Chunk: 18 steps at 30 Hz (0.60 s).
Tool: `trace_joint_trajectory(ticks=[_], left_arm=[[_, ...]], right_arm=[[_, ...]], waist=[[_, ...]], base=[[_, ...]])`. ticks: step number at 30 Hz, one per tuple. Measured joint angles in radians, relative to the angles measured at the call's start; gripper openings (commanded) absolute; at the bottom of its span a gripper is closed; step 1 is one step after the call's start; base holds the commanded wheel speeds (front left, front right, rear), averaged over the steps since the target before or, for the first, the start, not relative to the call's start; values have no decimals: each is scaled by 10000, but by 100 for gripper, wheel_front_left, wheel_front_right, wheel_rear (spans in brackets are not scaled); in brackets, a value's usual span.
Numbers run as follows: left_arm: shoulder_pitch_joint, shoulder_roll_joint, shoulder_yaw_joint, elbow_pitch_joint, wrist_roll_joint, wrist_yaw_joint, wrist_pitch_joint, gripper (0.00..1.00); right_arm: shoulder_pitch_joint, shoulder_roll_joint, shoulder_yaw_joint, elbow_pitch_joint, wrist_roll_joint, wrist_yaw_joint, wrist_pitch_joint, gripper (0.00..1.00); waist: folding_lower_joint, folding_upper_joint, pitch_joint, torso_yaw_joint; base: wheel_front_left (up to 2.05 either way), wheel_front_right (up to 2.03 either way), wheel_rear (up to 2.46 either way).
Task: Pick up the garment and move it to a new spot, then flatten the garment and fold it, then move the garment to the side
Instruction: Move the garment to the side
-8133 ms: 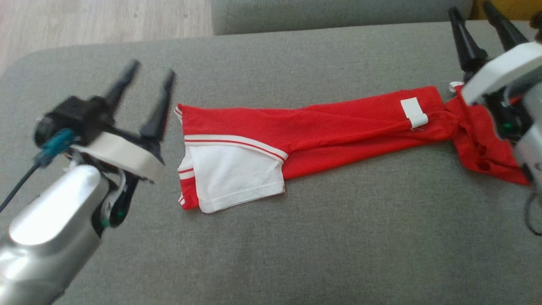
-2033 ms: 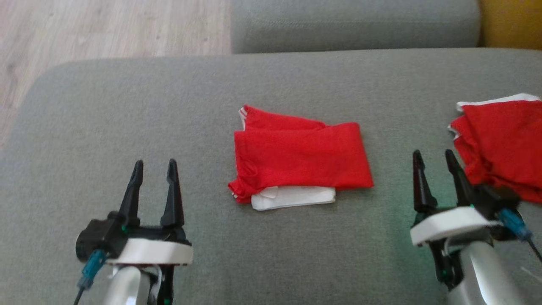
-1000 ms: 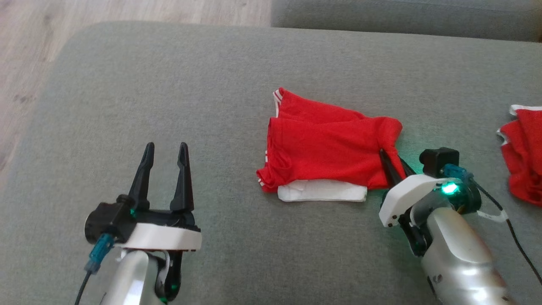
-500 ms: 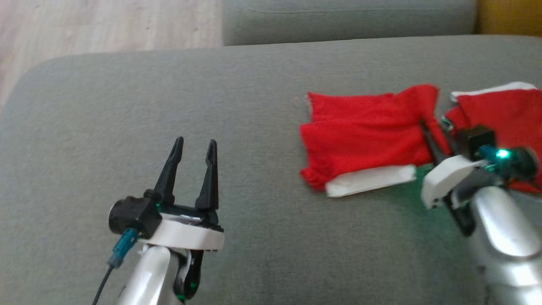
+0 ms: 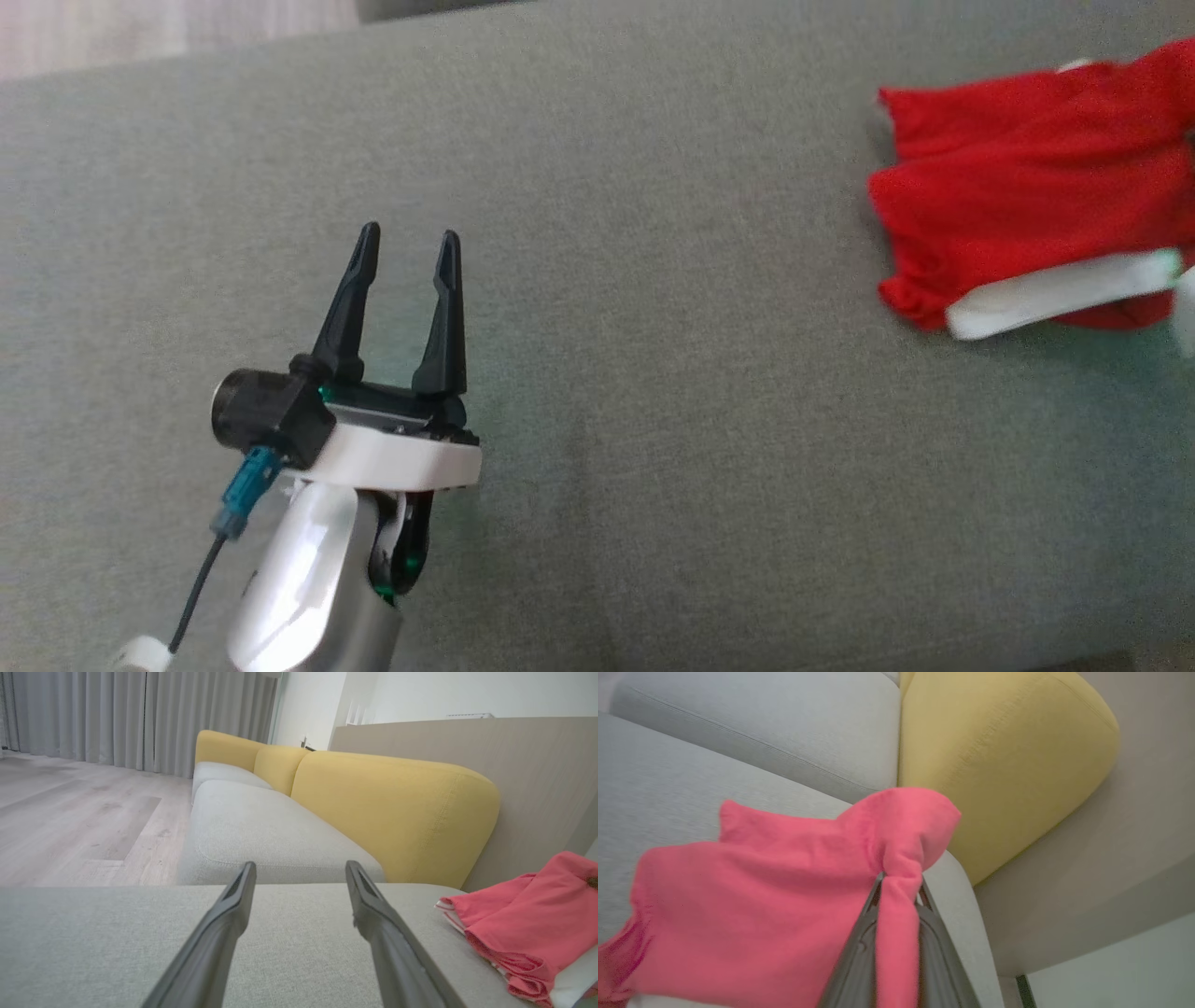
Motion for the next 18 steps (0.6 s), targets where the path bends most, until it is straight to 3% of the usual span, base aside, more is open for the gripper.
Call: trace_joint_trajectory(ticks=[13, 14, 15, 18], left_arm=[[-409, -10, 272, 159, 199, -211, 0, 100], [-409, -8, 290, 176, 219, -215, 0, 100], [-409, -8, 297, 213, 219, -238, 0, 100], [-409, -12, 313, 245, 217, -253, 0, 100]], right_arm=[[-773, -123, -1243, 1070, -903, 0, 6, 0], [-789, -107, -1367, 1114, -928, 0, -33, 41], [-815, -105, -1429, 1137, -1012, 0, -36, 100], [-844, 56, -1693, 1129, -1193, 0, -90, 100]], waist=[[0, 0, 1090, -171], [0, 0, 1092, -151], [0, 0, 1084, -134], [0, 0, 1033, -85]], base=[[0, 0, 0], [0, 0, 0], [0, 0, 0], [0, 0, 0]])
